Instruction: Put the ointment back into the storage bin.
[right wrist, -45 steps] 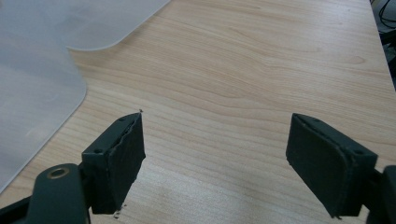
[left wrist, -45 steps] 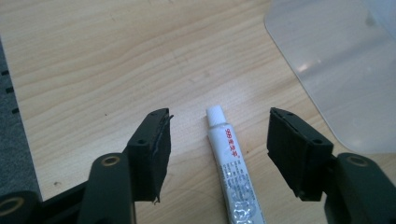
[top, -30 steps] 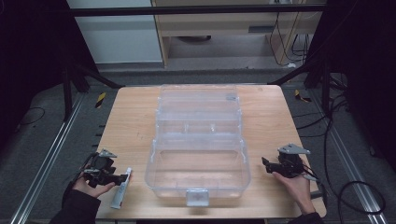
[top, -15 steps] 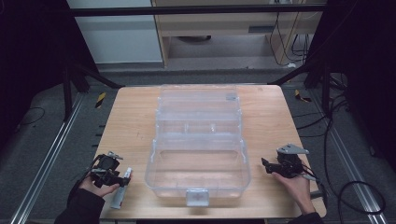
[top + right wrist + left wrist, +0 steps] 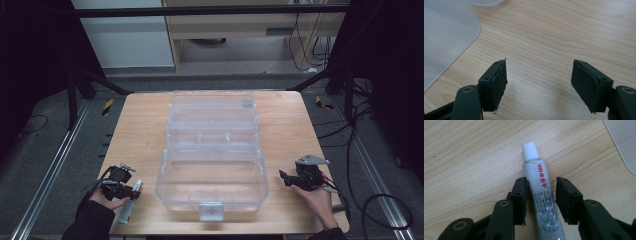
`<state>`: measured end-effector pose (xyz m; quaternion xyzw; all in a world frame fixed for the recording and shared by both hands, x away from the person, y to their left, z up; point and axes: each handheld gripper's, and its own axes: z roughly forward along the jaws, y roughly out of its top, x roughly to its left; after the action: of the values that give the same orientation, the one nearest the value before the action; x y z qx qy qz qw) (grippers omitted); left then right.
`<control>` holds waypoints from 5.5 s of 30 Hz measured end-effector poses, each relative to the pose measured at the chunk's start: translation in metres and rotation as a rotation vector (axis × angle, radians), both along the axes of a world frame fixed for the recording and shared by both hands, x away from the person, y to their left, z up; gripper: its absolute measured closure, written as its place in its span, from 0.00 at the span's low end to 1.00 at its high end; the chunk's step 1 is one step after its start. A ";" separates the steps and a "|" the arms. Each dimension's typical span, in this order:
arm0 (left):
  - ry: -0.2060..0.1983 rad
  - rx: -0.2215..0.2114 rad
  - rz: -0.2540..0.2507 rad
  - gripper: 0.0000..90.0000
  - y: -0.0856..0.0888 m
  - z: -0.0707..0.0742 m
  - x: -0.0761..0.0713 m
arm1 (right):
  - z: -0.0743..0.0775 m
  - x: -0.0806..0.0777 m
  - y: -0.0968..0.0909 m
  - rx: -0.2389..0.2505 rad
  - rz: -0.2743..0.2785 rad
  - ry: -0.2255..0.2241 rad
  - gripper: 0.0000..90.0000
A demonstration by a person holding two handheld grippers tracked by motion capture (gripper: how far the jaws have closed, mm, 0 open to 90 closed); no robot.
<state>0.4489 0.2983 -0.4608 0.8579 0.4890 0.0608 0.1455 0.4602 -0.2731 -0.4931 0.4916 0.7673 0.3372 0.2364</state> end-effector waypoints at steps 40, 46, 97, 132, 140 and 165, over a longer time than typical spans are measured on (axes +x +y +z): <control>-0.138 -0.014 -0.331 0.78 -0.009 0.072 -0.002 | -0.002 0.002 -0.005 -0.013 -0.001 0.011 0.31; -0.141 -0.022 -0.418 0.78 -0.012 0.088 0.001 | -0.004 0.003 -0.007 -0.015 -0.007 0.027 0.31; -0.073 0.049 -0.947 0.78 -0.143 0.151 0.019 | -0.007 0.003 -0.007 -0.026 0.030 0.025 0.29; 0.040 0.069 -1.054 0.78 -0.187 0.079 0.026 | -0.010 0.004 -0.006 -0.046 0.050 0.032 0.28; 0.065 0.075 -1.041 0.78 -0.188 0.066 0.026 | -0.010 0.003 -0.005 -0.042 0.051 0.036 0.28; 0.137 0.095 -1.037 0.78 -0.195 0.031 0.031 | -0.011 0.004 -0.005 -0.048 0.061 0.028 0.27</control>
<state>0.4801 0.1032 -0.4299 0.9949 0.0052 -0.0535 0.0849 0.4640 -0.2783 -0.5037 0.4666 0.7932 0.3188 0.2271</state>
